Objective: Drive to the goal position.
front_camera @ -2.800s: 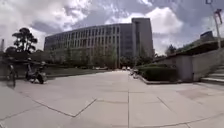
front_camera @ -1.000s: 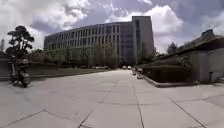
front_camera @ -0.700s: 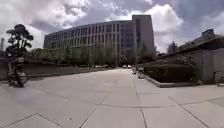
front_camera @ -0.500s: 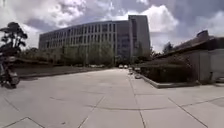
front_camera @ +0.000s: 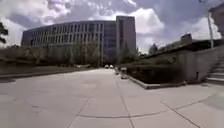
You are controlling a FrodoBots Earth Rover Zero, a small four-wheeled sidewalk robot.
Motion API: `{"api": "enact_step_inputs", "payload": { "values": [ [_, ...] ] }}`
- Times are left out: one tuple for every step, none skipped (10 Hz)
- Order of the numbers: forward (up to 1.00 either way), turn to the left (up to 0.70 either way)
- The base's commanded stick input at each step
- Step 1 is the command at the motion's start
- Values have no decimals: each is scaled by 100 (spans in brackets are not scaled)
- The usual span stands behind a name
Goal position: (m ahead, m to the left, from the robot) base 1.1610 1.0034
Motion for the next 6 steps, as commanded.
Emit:
{"api": "enact_step_inputs", "payload": {
  "values": [
    [50,0],
    [50,0],
    [50,0],
    [50,0],
    [50,0],
    [50,0]
  ]
}}
